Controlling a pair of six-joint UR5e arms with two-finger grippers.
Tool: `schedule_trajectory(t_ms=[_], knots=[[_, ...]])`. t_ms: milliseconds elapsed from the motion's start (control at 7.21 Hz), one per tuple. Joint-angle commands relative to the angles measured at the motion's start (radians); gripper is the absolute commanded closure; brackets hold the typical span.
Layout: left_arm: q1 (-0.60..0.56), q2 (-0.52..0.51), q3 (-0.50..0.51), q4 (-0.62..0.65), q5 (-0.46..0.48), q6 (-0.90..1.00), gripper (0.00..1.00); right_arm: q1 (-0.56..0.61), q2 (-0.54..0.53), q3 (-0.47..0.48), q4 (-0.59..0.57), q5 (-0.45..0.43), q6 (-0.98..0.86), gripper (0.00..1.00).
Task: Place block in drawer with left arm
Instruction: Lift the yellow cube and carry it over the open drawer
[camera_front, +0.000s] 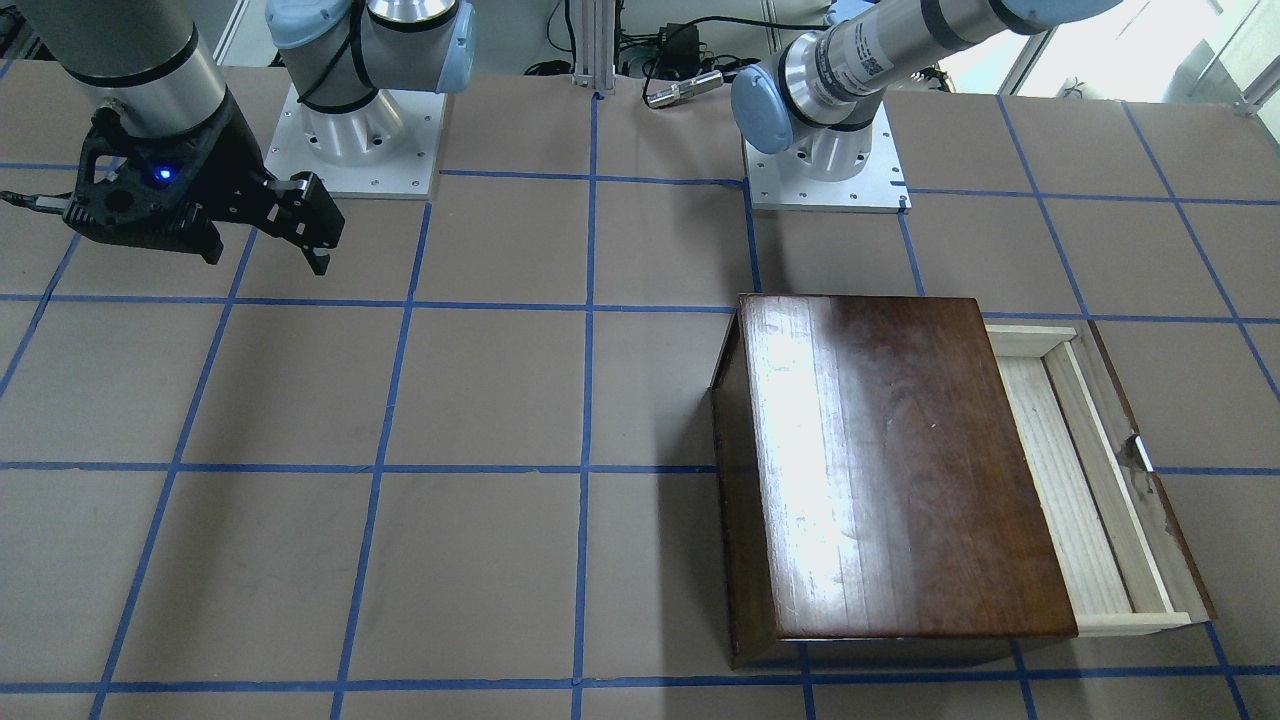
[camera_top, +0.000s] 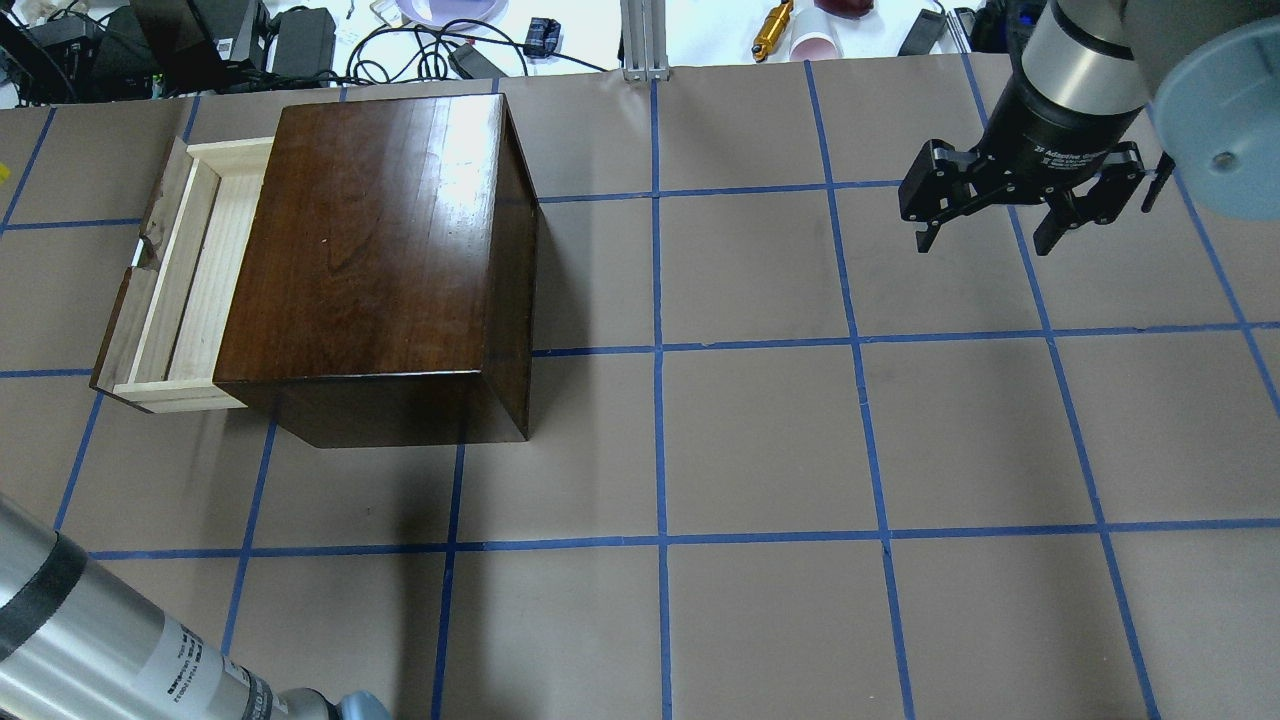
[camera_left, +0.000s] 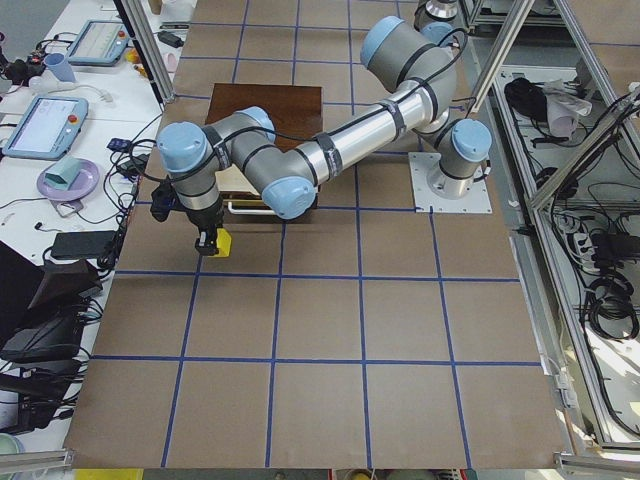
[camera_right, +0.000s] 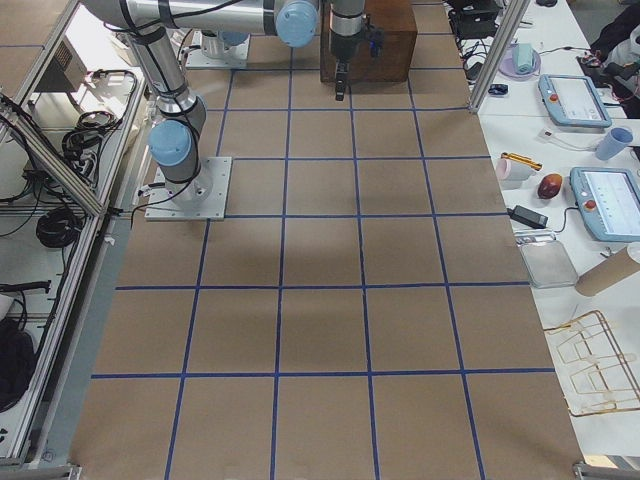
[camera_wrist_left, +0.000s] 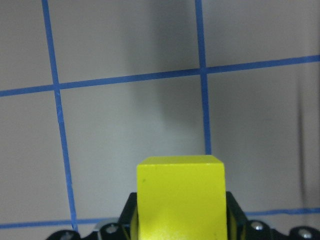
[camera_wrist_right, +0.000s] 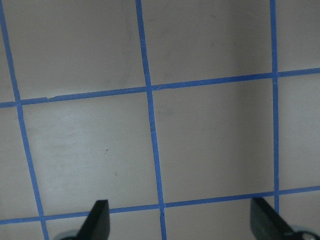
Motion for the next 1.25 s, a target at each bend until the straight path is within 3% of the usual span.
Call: schedule_trajectory(t_ms=[0,416,1110], knots=[[-0.043,0.085,-0.034,-0.077,0.000,-0.137,1.00,0.000,0.000,0.000,0.000,0.000,0.000,0.00],[-0.187,0.175,-0.180,-0.078,-0.006,-0.329,1.00,0.000,0.000,0.000,0.000,0.000,0.000,0.00],[-0.266,0.191,-0.324,-0.050,-0.003,-0.223,1.00,0.000,0.000,0.000,0.000,0.000,0.000,0.00]])
